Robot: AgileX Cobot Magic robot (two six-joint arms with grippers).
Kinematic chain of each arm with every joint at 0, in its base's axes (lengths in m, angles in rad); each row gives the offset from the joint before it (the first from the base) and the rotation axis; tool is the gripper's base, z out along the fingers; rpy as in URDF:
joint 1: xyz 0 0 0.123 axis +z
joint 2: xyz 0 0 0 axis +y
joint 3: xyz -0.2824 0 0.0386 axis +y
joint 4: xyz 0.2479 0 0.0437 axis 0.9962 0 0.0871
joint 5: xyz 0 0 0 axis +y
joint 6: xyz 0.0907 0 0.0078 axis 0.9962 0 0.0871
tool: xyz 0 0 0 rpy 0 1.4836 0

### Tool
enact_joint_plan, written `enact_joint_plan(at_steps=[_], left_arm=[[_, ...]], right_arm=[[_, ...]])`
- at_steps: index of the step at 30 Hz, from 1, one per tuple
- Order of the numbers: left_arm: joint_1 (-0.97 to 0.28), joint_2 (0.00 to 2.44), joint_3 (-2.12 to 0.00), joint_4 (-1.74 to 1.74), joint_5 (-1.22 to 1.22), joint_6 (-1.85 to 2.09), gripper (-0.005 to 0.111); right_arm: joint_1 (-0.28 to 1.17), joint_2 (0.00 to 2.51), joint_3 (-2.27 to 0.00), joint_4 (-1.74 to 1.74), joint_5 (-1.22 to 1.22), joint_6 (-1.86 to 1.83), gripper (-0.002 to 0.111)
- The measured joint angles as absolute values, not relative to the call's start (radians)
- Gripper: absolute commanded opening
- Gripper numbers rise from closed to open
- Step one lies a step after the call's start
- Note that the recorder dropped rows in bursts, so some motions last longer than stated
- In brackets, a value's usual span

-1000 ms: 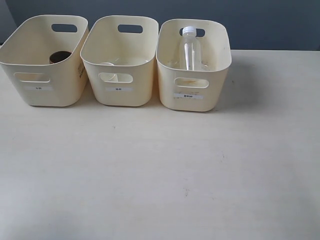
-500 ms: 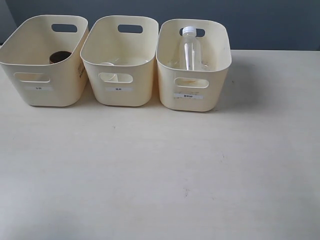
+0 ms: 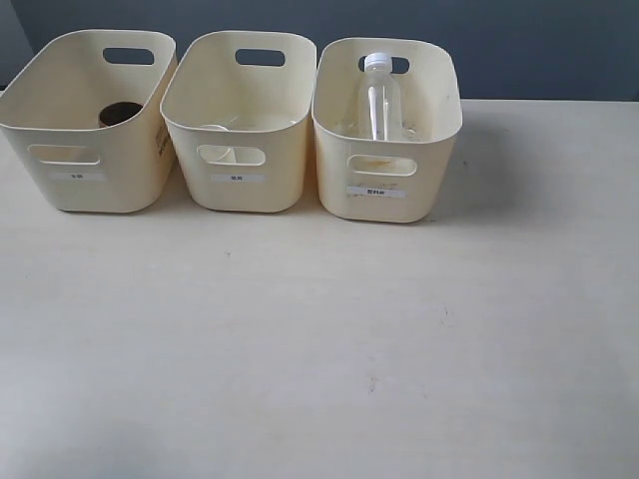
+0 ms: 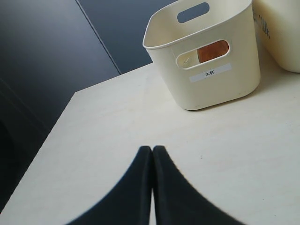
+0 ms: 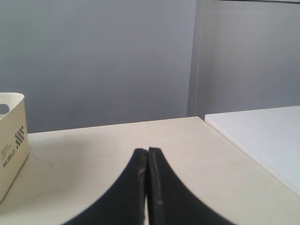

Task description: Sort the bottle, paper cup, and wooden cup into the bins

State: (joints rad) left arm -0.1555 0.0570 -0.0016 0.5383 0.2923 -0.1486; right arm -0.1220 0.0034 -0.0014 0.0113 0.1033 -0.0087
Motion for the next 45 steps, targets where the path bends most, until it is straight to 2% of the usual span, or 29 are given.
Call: enact_joint_plan(at_steps=[45], left_arm=[[-0.156, 0.057, -0.002, 0.538, 0.29, -0.149, 0.0]], right_arm=[[-0.122, 0.003, -0.001, 0.029, 0.112, 0.0, -0.001]])
